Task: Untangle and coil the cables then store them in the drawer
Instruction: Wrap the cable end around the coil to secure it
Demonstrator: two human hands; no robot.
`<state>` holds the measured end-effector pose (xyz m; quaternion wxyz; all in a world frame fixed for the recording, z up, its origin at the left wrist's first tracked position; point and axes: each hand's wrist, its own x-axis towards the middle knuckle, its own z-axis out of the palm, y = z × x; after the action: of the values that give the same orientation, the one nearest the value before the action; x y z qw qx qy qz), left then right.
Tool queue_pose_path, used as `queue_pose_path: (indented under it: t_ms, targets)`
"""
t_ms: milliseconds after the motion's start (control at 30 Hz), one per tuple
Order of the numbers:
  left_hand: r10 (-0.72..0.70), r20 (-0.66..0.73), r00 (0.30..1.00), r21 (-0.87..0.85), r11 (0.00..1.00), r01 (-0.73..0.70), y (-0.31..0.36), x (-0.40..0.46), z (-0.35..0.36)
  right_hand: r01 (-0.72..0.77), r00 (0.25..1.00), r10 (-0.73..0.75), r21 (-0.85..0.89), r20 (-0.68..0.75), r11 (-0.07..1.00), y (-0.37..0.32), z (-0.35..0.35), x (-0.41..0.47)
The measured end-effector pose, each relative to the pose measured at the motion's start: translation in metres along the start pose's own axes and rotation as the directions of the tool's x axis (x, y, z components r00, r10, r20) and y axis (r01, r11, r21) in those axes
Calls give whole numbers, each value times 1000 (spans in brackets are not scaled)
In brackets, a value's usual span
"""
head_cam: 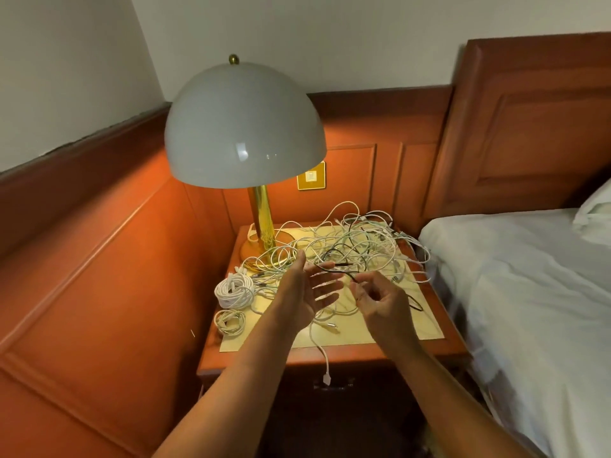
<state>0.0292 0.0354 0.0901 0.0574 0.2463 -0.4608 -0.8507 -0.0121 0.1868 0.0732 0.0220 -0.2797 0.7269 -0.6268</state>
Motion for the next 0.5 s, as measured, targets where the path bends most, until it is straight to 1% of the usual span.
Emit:
queue_pose_path:
  t_ms: [33,100,200,267,367,433,500]
  targets:
    - [-37,36,999,-76,996,40,9,-2,1,36,998,-34,-43,53,998,3,4,-14]
    - [-97,78,992,-135,985,107,21,-8,4,67,989,-53,-100,140,993,8,11,-39]
    - [-129,27,991,-94,987,131,26,-15,7,57,976,-39,-80,213,995,17,18,-69]
    - [-95,-6,995,-67,993,95,27,-18,6,58,973,-35,-96,228,994,25,22,-85]
    - [-57,-28,998,22,998,57,28,-24,5,43,963,-9,-124,270,991,41,24,-100]
    - [-61,-19,998,35,998,61,24,-27,4,-2,951,43,-133,306,991,46,24,-104]
    - [-64,-7,998,34,997,64,20,-29,0,-81,924,110,-92,368,992,43,24,-108]
